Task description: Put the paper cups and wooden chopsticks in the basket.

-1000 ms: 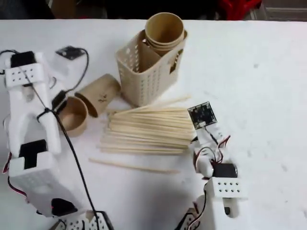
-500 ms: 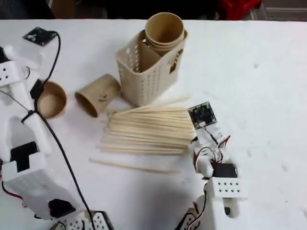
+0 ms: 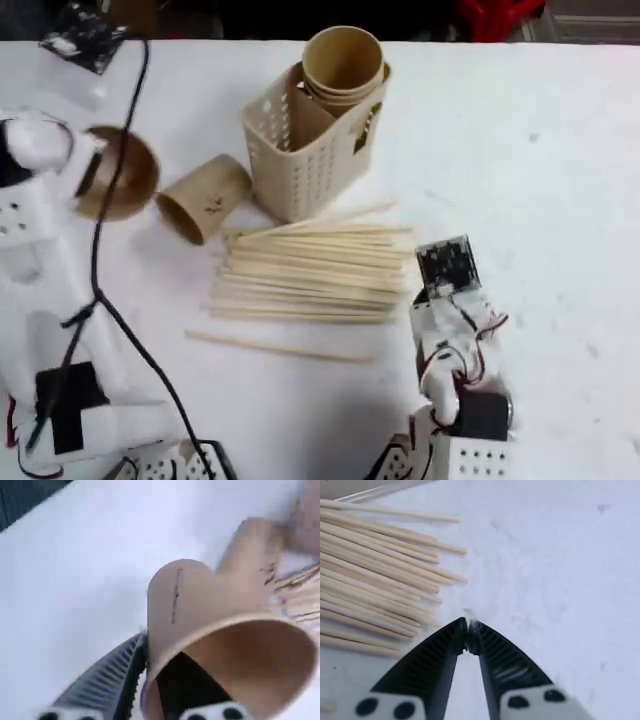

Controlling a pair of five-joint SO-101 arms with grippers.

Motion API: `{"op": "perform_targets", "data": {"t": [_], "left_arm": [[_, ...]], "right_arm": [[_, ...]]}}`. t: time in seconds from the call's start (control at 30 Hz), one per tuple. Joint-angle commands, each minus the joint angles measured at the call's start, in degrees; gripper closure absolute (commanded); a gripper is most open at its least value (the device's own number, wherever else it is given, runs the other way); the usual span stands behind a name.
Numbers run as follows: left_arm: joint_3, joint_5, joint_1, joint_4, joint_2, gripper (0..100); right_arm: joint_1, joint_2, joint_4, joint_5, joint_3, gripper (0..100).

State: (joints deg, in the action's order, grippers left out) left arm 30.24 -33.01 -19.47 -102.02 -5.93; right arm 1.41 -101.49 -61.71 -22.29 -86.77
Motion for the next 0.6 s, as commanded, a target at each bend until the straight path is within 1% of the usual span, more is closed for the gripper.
{"op": "perform_targets", "data": {"t": [0.0,0.13,0.2,0.37,0.5,0.57], "left_arm": [[2.2,6.0,7.7,0.1,-3.3,98],[2.5,12.2,16.4,2.2,-3.4,98],[3.3,15.5,20.4,4.8,-3.3,98],[7.6,22.5,27.3,13.2,-3.3,98],[7.2,25.6,30.7,22.4,-3.2,98],[5.7,26.6,32.0,27.5,-3.2,98]], "right_arm": [[0.4,-0.7,-0.2,-0.4,-3.4,98.1],[0.4,-0.7,3.7,-0.4,-9.5,98.1],[0.4,-1.6,3.2,-0.4,-10.1,98.1],[1.9,-1.8,-2.8,-0.4,-10.0,98.1],[1.9,-1.8,-11.6,-0.2,-10.0,98.1],[2.0,-1.8,-11.1,-0.4,-10.0,98.1]]}}
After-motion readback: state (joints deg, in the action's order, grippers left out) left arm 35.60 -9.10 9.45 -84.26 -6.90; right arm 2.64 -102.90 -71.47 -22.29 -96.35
